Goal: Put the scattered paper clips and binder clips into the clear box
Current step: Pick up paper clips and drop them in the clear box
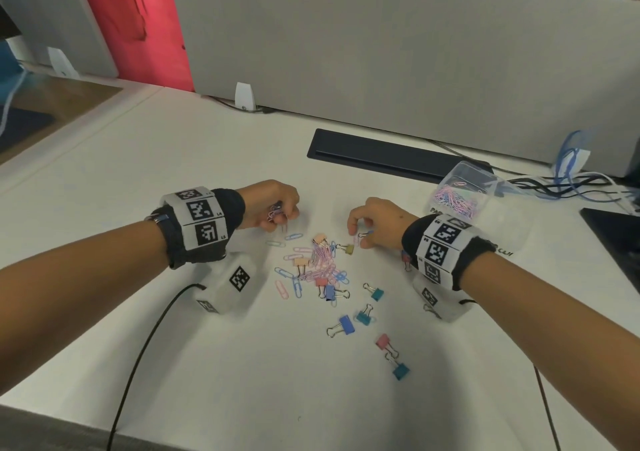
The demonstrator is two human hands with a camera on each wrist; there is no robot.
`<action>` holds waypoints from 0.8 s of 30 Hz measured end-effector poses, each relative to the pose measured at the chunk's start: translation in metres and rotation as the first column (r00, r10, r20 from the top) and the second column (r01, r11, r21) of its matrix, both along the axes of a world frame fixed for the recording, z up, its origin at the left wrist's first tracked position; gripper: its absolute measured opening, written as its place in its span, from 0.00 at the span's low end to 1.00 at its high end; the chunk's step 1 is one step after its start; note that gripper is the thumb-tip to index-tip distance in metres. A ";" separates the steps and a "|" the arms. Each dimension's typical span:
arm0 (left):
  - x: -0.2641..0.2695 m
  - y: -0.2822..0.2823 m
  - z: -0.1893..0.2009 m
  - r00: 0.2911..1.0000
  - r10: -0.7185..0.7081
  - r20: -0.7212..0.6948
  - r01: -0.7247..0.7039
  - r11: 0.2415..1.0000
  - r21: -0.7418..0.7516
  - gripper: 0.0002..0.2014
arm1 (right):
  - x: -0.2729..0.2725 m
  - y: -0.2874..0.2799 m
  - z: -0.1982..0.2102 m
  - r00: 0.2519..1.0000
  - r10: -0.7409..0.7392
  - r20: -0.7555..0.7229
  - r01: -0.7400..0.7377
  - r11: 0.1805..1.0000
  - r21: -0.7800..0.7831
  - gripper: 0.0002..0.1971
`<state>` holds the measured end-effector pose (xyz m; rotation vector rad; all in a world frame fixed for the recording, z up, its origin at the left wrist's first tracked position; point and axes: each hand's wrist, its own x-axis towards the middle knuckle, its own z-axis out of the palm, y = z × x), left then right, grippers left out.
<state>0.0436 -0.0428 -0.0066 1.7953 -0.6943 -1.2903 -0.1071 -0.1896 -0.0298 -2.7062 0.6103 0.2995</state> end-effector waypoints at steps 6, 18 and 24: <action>0.010 0.010 0.004 0.987 0.051 -0.155 -0.057 0.998 -0.036 0.10 | -0.001 -0.003 0.001 0.997 0.036 -0.071 -0.038 0.999 -0.023 0.05; 0.028 -0.007 -0.003 0.960 0.278 0.015 -0.279 0.960 0.035 0.10 | -0.027 0.000 0.020 0.809 -0.584 0.071 0.224 0.417 0.881 0.18; 0.015 -0.023 -0.010 0.647 -0.254 0.719 0.019 0.948 0.318 0.19 | -0.026 0.014 0.024 0.822 -0.523 -0.224 0.222 -0.068 0.973 0.10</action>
